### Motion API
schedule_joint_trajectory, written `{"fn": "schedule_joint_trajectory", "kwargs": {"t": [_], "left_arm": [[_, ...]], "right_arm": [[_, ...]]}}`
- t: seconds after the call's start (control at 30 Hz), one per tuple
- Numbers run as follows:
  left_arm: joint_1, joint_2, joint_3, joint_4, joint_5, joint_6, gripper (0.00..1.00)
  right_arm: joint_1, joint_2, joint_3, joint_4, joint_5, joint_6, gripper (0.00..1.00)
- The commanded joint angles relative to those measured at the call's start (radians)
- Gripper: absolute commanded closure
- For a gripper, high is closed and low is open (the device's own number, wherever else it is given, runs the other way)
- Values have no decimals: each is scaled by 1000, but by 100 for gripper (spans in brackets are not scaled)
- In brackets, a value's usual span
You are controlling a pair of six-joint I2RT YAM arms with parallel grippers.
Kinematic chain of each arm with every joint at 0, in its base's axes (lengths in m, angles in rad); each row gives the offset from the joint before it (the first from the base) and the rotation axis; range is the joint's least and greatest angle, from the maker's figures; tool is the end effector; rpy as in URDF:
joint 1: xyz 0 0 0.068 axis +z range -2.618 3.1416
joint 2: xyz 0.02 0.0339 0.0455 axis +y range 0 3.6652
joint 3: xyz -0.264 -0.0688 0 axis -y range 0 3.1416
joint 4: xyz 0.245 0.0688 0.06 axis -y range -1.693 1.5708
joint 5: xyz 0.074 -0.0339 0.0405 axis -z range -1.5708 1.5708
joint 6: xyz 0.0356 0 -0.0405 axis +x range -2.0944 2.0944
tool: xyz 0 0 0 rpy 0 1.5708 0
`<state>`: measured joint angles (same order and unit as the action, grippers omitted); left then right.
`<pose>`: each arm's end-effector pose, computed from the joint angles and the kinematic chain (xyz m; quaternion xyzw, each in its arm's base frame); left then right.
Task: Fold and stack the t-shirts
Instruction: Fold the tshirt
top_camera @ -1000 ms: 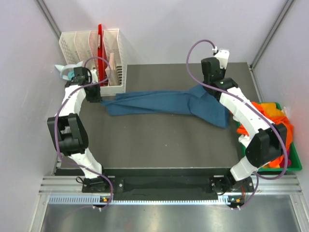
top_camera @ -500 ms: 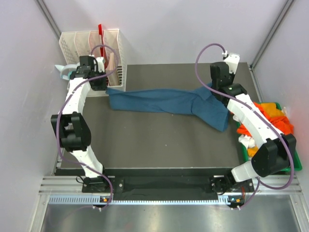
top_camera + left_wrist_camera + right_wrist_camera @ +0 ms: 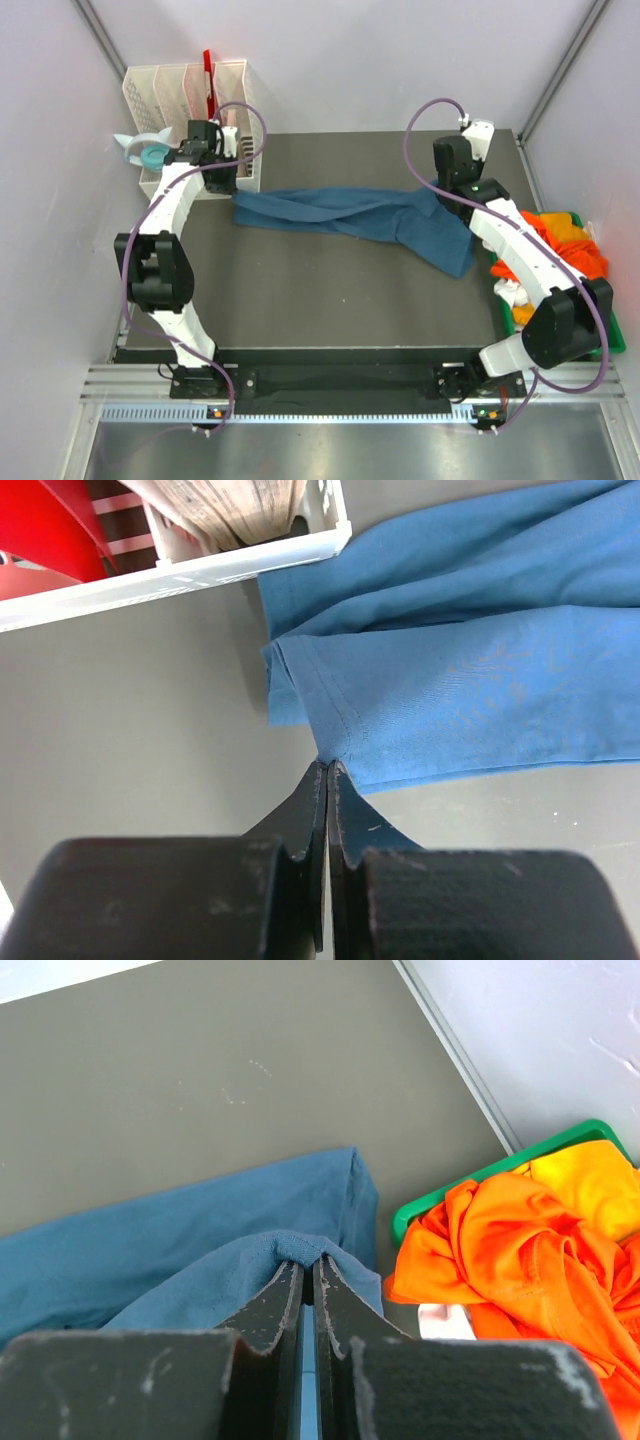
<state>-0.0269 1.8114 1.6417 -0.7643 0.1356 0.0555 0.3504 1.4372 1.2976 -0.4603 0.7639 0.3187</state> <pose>0.3992 -0.0156 0.2998 0.0602 0.9459 -0.0599 0.3132 0.3072 0.0861 0.3442 0.1609 0.8234 -0.1692 0.5172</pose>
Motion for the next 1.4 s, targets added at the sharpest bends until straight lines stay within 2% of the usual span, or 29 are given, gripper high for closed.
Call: {"fn": "schedule_joint_trajectory", "kwargs": {"t": [0.0, 0.1, 0.23, 0.5, 0.77, 1.07, 1.37], "left_arm": [[2, 3, 4, 3, -25, 7, 100], [2, -33, -11, -24, -21, 10, 100], [8, -180, -135, -12, -5, 50, 100], [19, -392, -215, -105, 45, 99, 100], [21, -491, -226, -177, 82, 121, 100], [21, -560, -306, -224, 78, 161, 100], [21, -621, -275, -302, 81, 176, 100]], "right_arm": [[-7, -23, 22, 35, 6, 11, 100], [-2, -44, 20, 31, -1, 13, 100], [27, -133, -18, 22, -3, 14, 100], [222, -310, -101, -109, 125, 120, 100], [462, -406, -93, -394, 276, 374, 100], [617, -442, -72, -695, 364, 663, 100], [714, -440, 38, -922, 446, 821, 100]]}}
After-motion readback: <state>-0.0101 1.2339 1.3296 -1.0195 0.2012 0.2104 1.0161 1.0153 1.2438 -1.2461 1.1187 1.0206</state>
